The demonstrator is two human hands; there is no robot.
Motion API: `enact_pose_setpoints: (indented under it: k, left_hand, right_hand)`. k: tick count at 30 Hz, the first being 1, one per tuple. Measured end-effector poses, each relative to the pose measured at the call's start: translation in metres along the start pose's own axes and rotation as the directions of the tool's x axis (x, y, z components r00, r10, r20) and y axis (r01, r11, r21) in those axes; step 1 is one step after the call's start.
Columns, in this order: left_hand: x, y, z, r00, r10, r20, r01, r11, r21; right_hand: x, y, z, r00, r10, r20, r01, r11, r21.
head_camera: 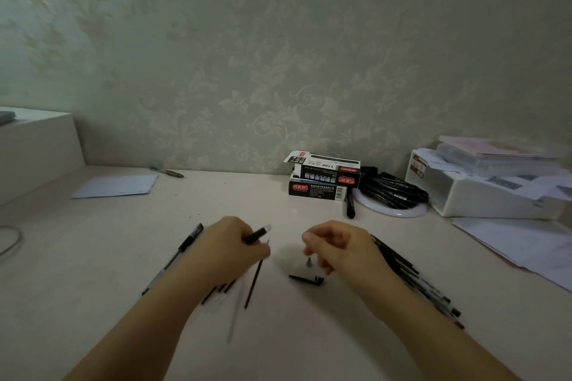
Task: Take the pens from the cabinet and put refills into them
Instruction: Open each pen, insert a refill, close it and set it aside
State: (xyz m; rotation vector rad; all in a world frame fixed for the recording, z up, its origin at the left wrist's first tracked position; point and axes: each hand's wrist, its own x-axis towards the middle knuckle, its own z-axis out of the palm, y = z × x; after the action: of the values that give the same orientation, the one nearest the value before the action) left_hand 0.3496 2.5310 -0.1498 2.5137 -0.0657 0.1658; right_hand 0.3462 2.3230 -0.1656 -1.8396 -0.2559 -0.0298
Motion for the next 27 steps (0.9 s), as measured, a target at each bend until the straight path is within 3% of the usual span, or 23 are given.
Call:
enact_pose_setpoints:
  k: [4,7,9,11,14,16,19,27]
  left_hand:
    - [0.001,0.009,0.008,1.0,0.024,-0.02,-0.029,0.942,-0.335]
    - [0.0,0.015,0.018,1.0,0.0,-0.019,-0.009,0.888,-0.46]
    - [-0.001,0.017,0.021,1.0,0.012,-0.016,-0.019,0.852,-0.523]
    - [-0.001,0.016,0.022,0.999,0.036,0.033,-0.01,0.817,-0.577]
    - [-0.004,0.017,0.023,0.991,0.093,0.1,-0.014,0.798,-0.603]
    - [-0.006,0.019,0.025,0.983,0.13,0.129,-0.028,0.804,-0.594]
    - [-0.008,0.022,0.027,0.973,0.173,0.156,-0.051,0.812,-0.581]
    - [-0.009,0.021,0.026,0.965,0.208,0.159,-0.076,0.804,-0.59]
  right_hand:
    - [-0.007,-0.002,0.015,0.944,0.137,0.301,-0.157,0.987,0.045]
    - [-0.008,0.0,0.018,0.927,0.135,0.351,-0.179,0.979,0.095]
    - [-0.006,-0.001,0.015,0.943,0.128,0.306,-0.176,0.975,0.133]
    - [-0.002,-0.004,0.01,0.977,0.13,0.17,-0.169,0.956,0.242]
    - [0.004,-0.007,-0.001,0.988,0.124,-0.093,-0.056,0.845,0.532]
    - [0.007,-0.008,-0.007,0.974,0.13,-0.184,0.02,0.764,0.645]
    - [0.008,-0.007,-0.009,0.966,0.154,-0.208,0.034,0.721,0.692]
    - [0.01,0.001,-0.008,0.977,0.12,-0.177,0.023,0.762,0.648]
